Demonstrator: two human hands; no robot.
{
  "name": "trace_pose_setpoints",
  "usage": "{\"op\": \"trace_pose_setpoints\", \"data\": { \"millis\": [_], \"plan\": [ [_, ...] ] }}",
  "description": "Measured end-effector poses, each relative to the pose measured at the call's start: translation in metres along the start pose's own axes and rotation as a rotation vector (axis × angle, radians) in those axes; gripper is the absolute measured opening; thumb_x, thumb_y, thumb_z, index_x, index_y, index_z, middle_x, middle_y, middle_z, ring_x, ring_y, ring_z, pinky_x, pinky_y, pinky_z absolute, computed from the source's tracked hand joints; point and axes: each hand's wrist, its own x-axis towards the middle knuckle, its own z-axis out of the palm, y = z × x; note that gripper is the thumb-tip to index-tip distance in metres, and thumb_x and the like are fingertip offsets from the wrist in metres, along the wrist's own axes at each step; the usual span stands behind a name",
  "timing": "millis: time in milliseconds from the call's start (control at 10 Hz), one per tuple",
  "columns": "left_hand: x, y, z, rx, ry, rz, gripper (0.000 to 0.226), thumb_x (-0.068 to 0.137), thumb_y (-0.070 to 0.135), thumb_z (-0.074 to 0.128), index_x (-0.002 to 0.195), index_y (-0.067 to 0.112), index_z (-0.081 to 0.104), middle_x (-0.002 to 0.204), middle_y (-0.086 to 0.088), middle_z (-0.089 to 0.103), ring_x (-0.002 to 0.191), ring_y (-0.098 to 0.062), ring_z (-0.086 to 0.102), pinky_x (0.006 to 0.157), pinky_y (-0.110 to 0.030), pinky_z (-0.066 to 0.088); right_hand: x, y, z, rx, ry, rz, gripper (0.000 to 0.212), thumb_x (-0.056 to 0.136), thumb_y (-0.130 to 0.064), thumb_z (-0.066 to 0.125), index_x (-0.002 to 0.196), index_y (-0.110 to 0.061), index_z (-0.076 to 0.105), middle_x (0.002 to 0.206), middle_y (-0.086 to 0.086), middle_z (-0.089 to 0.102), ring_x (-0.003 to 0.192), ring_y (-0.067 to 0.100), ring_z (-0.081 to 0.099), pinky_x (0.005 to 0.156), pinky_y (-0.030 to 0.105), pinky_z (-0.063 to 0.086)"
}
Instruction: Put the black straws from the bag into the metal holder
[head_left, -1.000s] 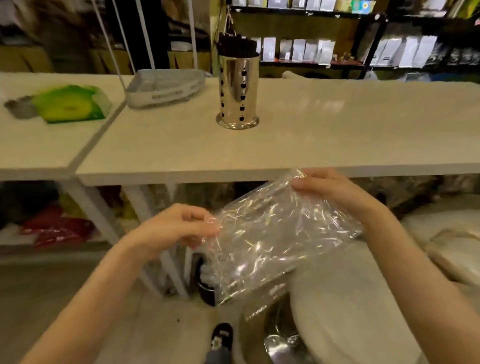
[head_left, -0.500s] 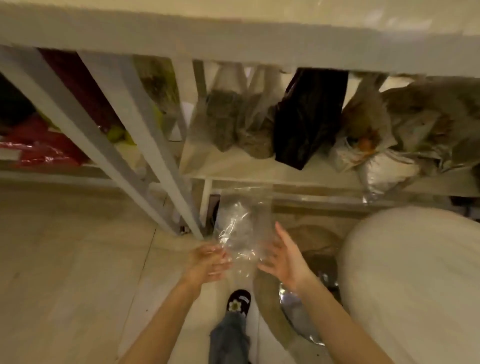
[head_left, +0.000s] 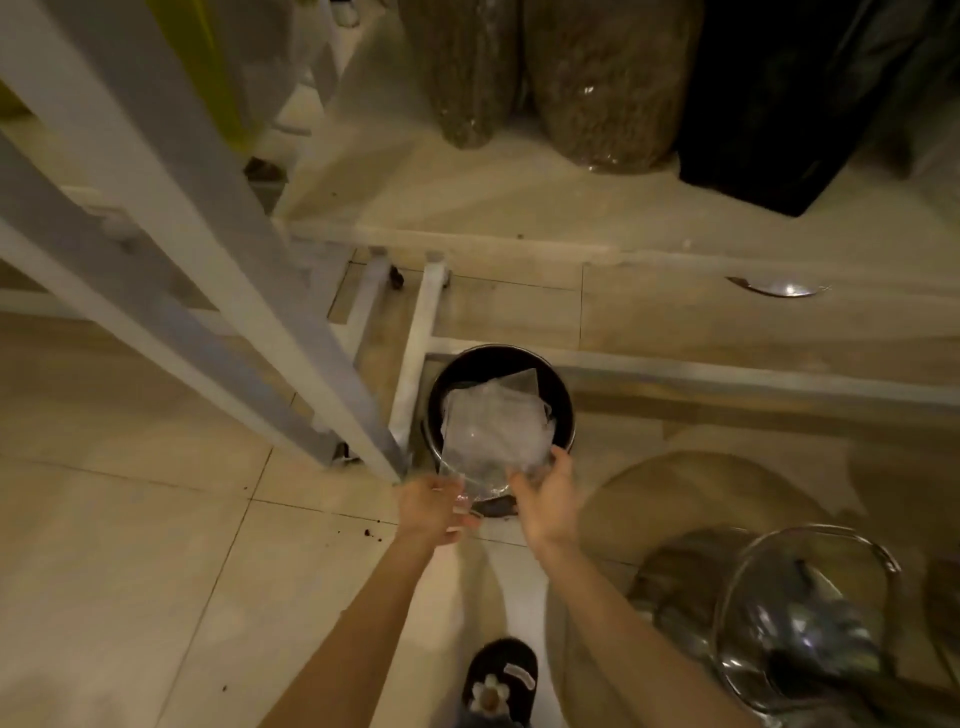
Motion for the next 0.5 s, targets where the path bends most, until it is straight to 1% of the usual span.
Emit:
{"op": "trace_pose_setpoints", "data": {
  "millis": [100,200,300,400,500],
  "plan": [
    [0.016,-0.010,0.004,0.105,-0.056,-0.020,0.022,0.090,0.029,0.051,0.090,0.008,0.056,0.078,-0.008,0.061,0.064,-0.021,0.058,0.056,-0.026,0.041,0.015,0.015,0.002,-0.131,-0.017,-0.014,0.053,0.085,-0.020,0.063,0.128,-0.002,0.038,0.123,0.015,0.054,0.111,0.029,0.056,0.092,0.034,0.047],
    [0.013,-0.008,-0.001,0.257,-0.112,-0.033,0.051,0.087,0.046,0.047,0.116,0.005,0.051,0.107,-0.011,0.058,0.094,-0.025,0.058,0.075,-0.035,0.046,0.010,0.014,-0.005,-0.305,-0.075,0.012,0.060,0.086,-0.034,0.059,0.132,-0.006,0.033,0.129,0.013,0.047,0.112,0.028,0.054,0.089,0.032,0.044],
    [-0.008,0.006,-0.004,0.380,-0.092,-0.040,0.061,0.087,0.048,0.046,0.131,0.007,0.039,0.129,-0.012,0.047,0.116,-0.030,0.047,0.091,-0.038,0.040,-0.001,-0.005,-0.019,-0.364,-0.087,0.079,0.074,0.079,-0.043,0.064,0.133,-0.008,0.028,0.132,0.013,0.048,0.118,0.032,0.051,0.097,0.040,0.044],
    [-0.042,0.028,-0.005,0.493,-0.110,0.132,0.049,0.089,0.037,0.047,0.129,0.009,0.044,0.129,-0.002,0.048,0.123,-0.029,0.045,0.094,-0.033,0.036,-0.018,-0.034,-0.035,-0.451,-0.097,0.102,0.084,0.073,-0.048,0.067,0.135,-0.009,0.028,0.136,0.013,0.044,0.123,0.032,0.045,0.100,0.045,0.042],
    [-0.087,0.060,-0.003,0.600,-0.210,0.261,0.036,0.090,0.029,0.047,0.119,0.010,0.054,0.120,-0.004,0.057,0.118,-0.027,0.050,0.090,-0.031,0.037,-0.044,-0.082,-0.054,-0.359,-0.106,-0.013,0.075,0.072,-0.040,0.069,0.133,-0.012,0.035,0.131,0.010,0.050,0.120,0.029,0.050,0.097,0.044,0.046]
  ]
}}
